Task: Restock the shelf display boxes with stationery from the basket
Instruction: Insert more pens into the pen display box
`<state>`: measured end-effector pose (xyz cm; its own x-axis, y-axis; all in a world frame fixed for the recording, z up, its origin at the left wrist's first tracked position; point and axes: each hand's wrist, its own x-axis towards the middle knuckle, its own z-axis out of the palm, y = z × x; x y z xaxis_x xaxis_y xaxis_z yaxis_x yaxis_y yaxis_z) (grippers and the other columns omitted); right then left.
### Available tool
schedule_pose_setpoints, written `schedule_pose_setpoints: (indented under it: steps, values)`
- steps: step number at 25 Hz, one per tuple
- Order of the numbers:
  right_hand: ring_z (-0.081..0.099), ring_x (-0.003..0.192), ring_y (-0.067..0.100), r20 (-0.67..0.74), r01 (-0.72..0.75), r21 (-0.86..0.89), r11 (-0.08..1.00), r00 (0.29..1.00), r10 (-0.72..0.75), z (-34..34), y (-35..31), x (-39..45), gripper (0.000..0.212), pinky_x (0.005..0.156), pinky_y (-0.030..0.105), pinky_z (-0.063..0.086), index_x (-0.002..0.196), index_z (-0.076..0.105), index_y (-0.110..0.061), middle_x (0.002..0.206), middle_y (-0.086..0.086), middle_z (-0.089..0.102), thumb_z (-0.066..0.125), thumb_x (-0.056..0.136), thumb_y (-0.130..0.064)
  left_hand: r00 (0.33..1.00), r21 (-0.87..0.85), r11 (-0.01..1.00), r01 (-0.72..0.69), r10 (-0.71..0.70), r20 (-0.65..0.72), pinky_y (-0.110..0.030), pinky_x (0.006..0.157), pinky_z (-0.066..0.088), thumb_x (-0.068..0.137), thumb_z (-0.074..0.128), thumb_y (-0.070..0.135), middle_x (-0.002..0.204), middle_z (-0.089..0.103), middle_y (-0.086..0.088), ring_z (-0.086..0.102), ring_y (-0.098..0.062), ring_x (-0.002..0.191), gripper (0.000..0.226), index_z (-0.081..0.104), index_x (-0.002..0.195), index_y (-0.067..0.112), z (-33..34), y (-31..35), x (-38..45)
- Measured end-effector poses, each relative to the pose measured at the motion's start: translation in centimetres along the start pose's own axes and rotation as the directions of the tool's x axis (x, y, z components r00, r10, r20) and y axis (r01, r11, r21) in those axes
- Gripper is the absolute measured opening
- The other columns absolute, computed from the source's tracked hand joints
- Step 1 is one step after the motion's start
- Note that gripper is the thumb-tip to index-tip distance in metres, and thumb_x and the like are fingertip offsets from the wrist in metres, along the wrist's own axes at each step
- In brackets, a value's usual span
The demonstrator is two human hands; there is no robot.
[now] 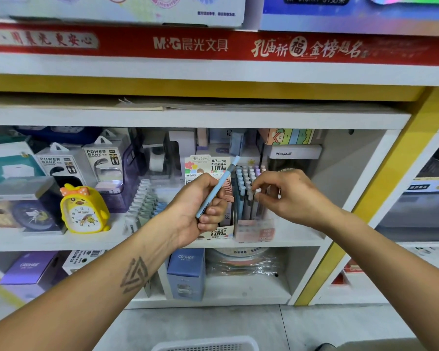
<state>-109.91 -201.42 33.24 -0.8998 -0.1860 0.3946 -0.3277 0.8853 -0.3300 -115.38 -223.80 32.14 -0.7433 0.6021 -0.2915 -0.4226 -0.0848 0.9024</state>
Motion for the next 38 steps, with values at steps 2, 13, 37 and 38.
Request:
schedule_pose_setpoints:
  steps: [2, 13, 37, 38]
  values:
    - [0.056, 0.069, 0.002, -0.008, -0.016, -0.018, 1.000, 1.000, 0.016, -0.3, 0.0, 0.0, 0.011, 0.064, 0.026, 0.046, 0.100, 0.071, -0.029, 0.073, -0.017, 0.060, 0.068, 0.090, -0.026, 1.000, -0.005, 1.000, -0.007, 0.007, -0.002, -0.016, 0.036, 0.015, 0.089, 0.042, 0.029, 0.054, 0.026, -0.001, 0.017, -0.011, 0.040, 0.030, 0.047, 0.061, 0.017, -0.1, -0.1, 0.0]
    - [0.064, 0.087, 0.022, 0.047, -0.162, -0.190, 0.968, 0.984, 0.174, 0.5, 0.2, -0.1, 0.014, 0.076, 0.040, 0.054, 0.101, 0.068, -0.024, 0.092, -0.004, 0.071, 0.061, 0.098, -0.035, 1.000, 0.052, 0.998, -0.028, 0.029, -0.013, -0.023, 0.043, 0.026, 0.098, 0.050, 0.024, 0.060, 0.041, -0.005, 0.033, -0.015, 0.048, 0.026, 0.061, 0.079, 0.010, 0.2, -0.5, -0.8]
    - [0.067, 0.076, 0.013, -0.125, 0.030, 0.113, 0.993, 0.992, -0.016, 2.0, -1.6, 0.4, 0.012, 0.073, 0.037, 0.058, 0.103, 0.065, -0.014, 0.083, -0.002, 0.069, 0.069, 0.092, -0.012, 0.813, 0.924, -0.247, -0.293, 0.445, 0.377, -0.018, 0.115, 0.012, 0.092, 0.059, 0.026, 0.157, 0.030, 0.000, 0.025, -0.018, 0.143, 0.064, 0.037, 0.150, 0.014, -1.4, -3.8, 0.3]
    - [0.067, 0.076, 0.012, -0.120, 0.037, 0.106, 0.994, 0.992, -0.024, 2.2, -1.5, 0.4, 0.011, 0.072, 0.036, 0.058, 0.102, 0.064, -0.015, 0.082, -0.002, 0.068, 0.068, 0.092, -0.012, 0.814, 0.922, -0.255, -0.291, 0.441, 0.379, -0.017, 0.115, 0.010, 0.092, 0.059, 0.026, 0.158, 0.029, 0.000, 0.024, -0.018, 0.144, 0.065, 0.036, 0.151, 0.014, -1.5, -3.8, 0.4]
